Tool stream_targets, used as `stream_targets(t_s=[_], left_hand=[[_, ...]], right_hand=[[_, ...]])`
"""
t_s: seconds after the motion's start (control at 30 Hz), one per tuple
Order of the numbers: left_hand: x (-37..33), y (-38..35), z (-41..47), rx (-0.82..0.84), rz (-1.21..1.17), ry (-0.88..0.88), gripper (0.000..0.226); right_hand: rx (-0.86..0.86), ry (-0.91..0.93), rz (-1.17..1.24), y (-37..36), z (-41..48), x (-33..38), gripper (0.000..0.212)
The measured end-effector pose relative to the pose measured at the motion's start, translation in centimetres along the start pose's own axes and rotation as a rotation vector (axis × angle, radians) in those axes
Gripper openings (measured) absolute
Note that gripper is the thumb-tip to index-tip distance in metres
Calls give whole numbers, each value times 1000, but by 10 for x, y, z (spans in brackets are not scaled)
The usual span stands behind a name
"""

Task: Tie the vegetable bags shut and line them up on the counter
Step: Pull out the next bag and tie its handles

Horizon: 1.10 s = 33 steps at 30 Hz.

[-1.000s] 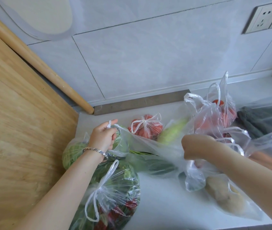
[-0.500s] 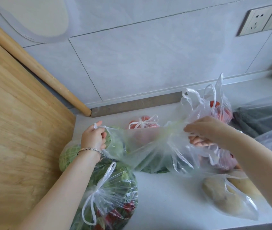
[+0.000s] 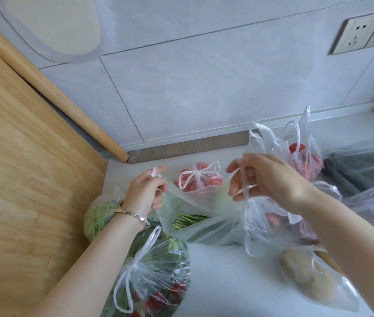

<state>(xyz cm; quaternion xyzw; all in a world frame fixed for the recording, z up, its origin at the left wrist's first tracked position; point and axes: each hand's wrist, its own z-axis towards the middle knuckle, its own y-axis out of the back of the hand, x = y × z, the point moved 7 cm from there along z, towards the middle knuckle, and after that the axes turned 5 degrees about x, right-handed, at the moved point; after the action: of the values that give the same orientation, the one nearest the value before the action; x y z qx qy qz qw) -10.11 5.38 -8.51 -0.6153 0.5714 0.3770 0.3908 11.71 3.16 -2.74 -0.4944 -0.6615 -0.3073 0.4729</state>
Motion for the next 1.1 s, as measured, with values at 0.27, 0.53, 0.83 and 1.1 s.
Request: stream_targets(t_s=[0.27, 0.53, 0.83, 1.1], left_hand=[[-12, -56, -35, 453, 340, -148, 64], [26, -86, -30, 573, 456, -194, 53], [79, 10, 9, 32, 324, 47, 16], [72, -24, -13, 341, 207, -45, 34]], right_hand=[[171, -84, -165, -27, 9, -22, 18], [268, -211, -105, -37, 18, -63, 23], [-283, -537, 273, 30, 14, -169, 25], [-342, -450, 1139, 4, 31, -189, 35]])
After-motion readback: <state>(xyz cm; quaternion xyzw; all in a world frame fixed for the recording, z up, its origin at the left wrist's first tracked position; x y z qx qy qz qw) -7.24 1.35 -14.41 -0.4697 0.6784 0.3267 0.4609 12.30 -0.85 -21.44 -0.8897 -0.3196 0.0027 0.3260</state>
